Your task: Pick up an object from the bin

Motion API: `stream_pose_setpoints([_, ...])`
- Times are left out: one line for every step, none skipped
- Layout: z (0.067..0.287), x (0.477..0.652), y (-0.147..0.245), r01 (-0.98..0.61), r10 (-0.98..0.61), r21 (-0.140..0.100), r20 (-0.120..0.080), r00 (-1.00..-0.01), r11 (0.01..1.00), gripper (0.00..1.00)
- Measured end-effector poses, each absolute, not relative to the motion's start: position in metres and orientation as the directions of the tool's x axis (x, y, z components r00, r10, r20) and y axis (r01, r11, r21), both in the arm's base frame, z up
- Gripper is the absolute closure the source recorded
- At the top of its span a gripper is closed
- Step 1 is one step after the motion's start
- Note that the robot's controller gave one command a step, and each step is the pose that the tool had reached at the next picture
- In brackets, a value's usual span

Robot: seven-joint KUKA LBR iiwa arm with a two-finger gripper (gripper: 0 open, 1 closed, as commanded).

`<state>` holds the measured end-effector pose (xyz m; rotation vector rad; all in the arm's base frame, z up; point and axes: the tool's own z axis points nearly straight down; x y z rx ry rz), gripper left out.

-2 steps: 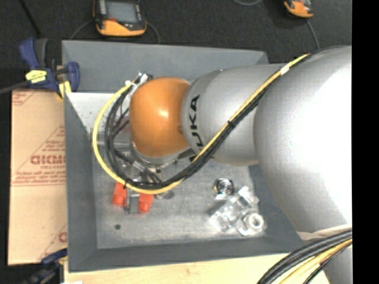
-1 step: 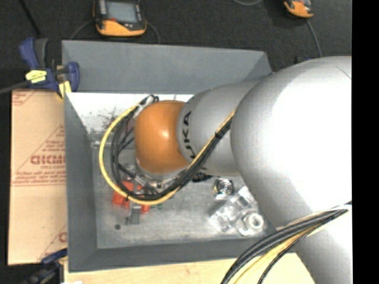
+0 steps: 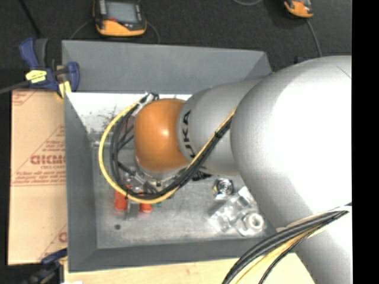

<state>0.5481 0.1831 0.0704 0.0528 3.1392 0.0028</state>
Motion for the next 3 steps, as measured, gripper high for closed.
stream_pose_setpoints([0.194, 0.558, 0.192, 0.044, 0.044, 0.005, -0.011, -0.999, 0.999, 1.00])
stream_pose_setpoints([0.294, 0.612, 0.167, -0.448, -0.448, -0.004, -0.012, -0.894, 0.894, 1.00])
stream_pose_setpoints([0.276, 0.644, 0.108, -0.678, -0.678, -0.005, -0.004, -0.735, 0.735, 1.00])
